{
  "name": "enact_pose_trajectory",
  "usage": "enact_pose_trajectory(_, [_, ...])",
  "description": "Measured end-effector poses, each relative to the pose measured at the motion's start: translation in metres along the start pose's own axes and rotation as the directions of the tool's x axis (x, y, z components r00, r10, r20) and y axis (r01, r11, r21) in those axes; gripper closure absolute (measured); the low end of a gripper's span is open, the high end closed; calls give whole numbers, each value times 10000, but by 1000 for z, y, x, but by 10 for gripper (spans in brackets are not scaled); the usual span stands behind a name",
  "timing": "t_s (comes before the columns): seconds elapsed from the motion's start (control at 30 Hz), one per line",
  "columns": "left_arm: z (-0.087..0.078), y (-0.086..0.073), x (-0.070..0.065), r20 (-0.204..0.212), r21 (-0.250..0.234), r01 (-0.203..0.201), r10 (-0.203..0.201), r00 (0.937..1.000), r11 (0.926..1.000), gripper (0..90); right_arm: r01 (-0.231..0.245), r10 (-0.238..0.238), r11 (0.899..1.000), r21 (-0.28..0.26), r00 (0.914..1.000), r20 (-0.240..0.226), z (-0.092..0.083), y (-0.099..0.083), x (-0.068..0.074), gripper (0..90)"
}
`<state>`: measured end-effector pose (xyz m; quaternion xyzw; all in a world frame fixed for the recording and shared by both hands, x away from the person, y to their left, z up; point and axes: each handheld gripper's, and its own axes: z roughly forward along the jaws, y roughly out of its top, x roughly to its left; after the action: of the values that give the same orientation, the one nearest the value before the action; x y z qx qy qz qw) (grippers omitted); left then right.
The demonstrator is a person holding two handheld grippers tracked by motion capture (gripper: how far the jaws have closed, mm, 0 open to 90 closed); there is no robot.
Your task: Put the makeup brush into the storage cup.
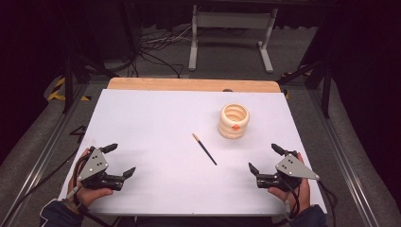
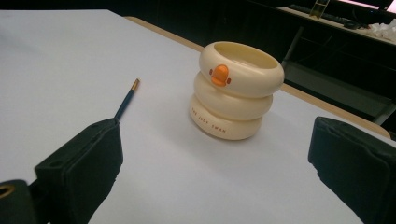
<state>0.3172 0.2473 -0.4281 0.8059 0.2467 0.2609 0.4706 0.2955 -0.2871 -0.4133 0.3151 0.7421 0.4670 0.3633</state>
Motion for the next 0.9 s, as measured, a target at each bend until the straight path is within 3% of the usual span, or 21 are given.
enact_pose_trajectory(0.67, [9, -2, -5, 447, 403, -51, 33, 9990, 9992, 43, 120, -120, 9998, 143, 9999, -6, 3, 4, 0, 51])
enact_pose_trajectory(0.9, [11, -3, -5, 549, 504, 23, -51, 9985, 9987, 44, 179, -173, 9997, 170, 9991, -382, 5, 8, 3, 121])
